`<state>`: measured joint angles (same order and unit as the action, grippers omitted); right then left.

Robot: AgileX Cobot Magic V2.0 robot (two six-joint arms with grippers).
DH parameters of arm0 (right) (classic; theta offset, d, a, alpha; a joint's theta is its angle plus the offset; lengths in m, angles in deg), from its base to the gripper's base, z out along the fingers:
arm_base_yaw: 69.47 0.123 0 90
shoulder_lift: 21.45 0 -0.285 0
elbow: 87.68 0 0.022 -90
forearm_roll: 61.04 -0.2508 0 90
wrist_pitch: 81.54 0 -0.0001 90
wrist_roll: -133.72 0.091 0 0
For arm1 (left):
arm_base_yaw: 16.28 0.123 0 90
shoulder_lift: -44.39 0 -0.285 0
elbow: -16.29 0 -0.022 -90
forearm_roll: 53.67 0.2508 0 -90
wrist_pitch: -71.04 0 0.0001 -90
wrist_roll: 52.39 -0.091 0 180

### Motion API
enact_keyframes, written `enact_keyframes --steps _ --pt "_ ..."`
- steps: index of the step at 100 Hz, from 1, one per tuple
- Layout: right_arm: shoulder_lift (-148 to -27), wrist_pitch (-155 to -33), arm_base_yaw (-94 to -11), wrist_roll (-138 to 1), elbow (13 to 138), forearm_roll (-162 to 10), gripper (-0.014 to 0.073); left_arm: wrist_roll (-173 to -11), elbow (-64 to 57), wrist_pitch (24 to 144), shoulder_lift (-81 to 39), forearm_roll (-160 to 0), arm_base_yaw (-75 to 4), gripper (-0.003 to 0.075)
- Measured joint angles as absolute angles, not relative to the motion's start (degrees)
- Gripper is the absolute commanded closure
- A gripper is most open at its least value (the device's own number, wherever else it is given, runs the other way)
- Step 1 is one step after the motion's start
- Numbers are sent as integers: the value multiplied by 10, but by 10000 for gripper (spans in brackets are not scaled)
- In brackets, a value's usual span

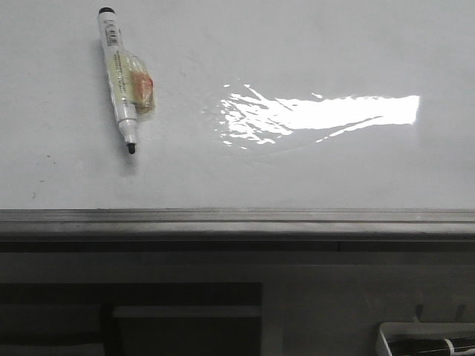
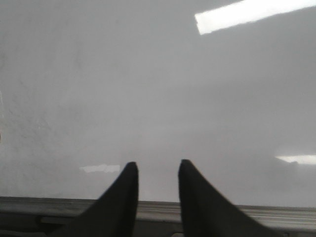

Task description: Write number 5 on whiteboard

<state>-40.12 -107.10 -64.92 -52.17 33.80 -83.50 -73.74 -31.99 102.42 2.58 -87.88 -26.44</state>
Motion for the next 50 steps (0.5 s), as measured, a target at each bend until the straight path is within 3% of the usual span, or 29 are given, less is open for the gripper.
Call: enact_keyframes --steps 7,26,50 --pt "-426 -1077 -649 -522 353 -834 202 -738 -318 1025 -11 -889 -291 263" --pt "-481 -1084 -649 -525 376 -833 205 -740 -317 1002 -100 -908 -400 283" --pt "-494 -1084 -636 -526 379 -832 205 -740 -316 823 -192 -1047 -517 283"
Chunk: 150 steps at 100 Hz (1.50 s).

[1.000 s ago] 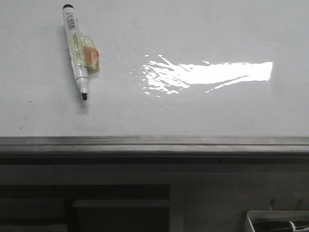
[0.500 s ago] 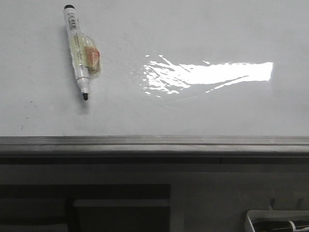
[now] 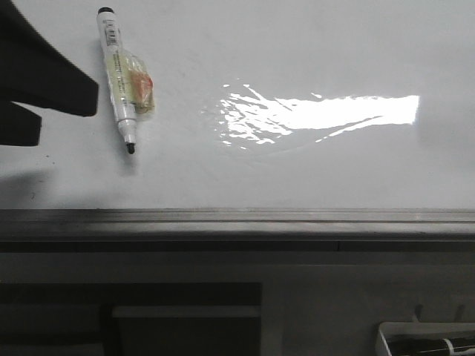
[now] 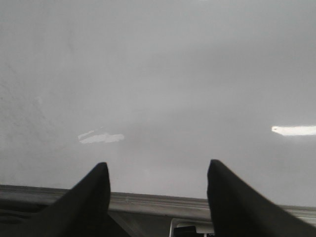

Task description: Write number 5 on whiteboard

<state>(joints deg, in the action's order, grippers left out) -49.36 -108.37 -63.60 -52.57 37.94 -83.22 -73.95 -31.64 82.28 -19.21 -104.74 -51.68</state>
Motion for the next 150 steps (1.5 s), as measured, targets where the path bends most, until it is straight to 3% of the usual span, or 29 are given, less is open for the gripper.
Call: enact_keyframes --steps 40,74,88,108,126,150 --pt "-494 -1084 -628 -527 379 -832 205 -738 -316 682 -284 -1110 -562 283" --pt "-494 -1084 -628 -528 379 -832 205 -737 -284 675 -315 -1116 -565 286" --pt "-494 -1084 -628 -528 379 -832 205 -737 -269 676 -332 -1116 -566 403" --pt "-494 -1084 -627 -528 379 -832 205 -737 -266 688 -348 -1116 -566 738" --pt "-499 -1115 -607 -557 397 -839 205 -746 -262 735 -341 -1086 -566 741" --pt "-568 -1200 -510 -784 459 -948 205 -919 -197 937 -291 -904 -598 741"
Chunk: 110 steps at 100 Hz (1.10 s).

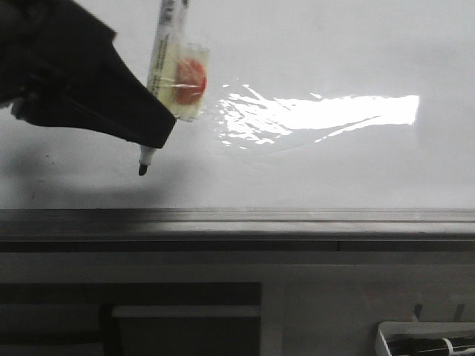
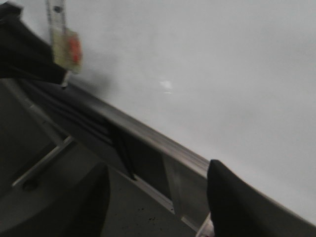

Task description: Write number 5 on whiteboard

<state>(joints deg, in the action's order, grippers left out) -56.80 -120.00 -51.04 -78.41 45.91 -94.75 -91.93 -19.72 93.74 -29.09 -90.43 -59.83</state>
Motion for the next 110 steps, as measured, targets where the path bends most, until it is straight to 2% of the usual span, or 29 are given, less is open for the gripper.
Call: enact_keyframes --steps 11,28,51,110 --pt "-617 -1203 -462 -874 484 -999 205 -1023 -177 996 -276 -864 -628 741" --pt "-698 -1200 -387 -960 526 -1049 205 -1127 -169 1017 -272 -828 -664 741" --pt "-796 -1171 -323 -980 569 -1056 205 -1146 -169 1017 -272 -811 -675 741" --pt "-940 -1149 -257 -982 627 -1062 205 -1146 -169 1017 -272 -807 -675 741"
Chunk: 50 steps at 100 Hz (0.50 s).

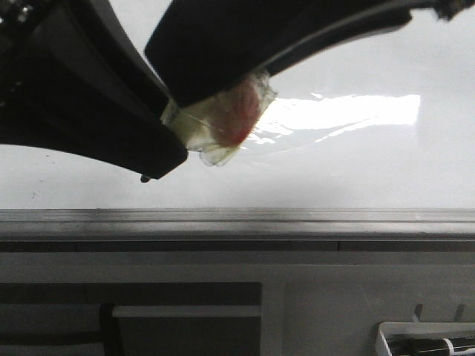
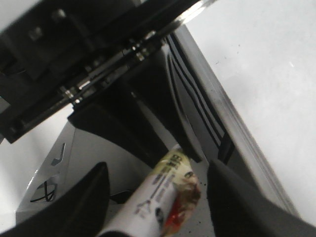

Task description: Write number 5 on whiteboard

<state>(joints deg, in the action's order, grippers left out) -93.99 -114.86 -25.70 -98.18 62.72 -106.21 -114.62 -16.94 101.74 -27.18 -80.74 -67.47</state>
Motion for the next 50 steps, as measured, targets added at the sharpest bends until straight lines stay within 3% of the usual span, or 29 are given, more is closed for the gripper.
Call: enact_keyframes --steps 15,39,50 --pt "-966 -1141 -256 -982 627 -1063 274 -1147 -169 1019 -272 -805 -675 741" --pt "-972 -1130 -256 -992 628 -1052 664 -1127 -170 1030 -272 -804 -674 741" --pt "-972 -1130 -256 -997 628 -1049 656 -1124 -170 1030 -272 -807 -674 738"
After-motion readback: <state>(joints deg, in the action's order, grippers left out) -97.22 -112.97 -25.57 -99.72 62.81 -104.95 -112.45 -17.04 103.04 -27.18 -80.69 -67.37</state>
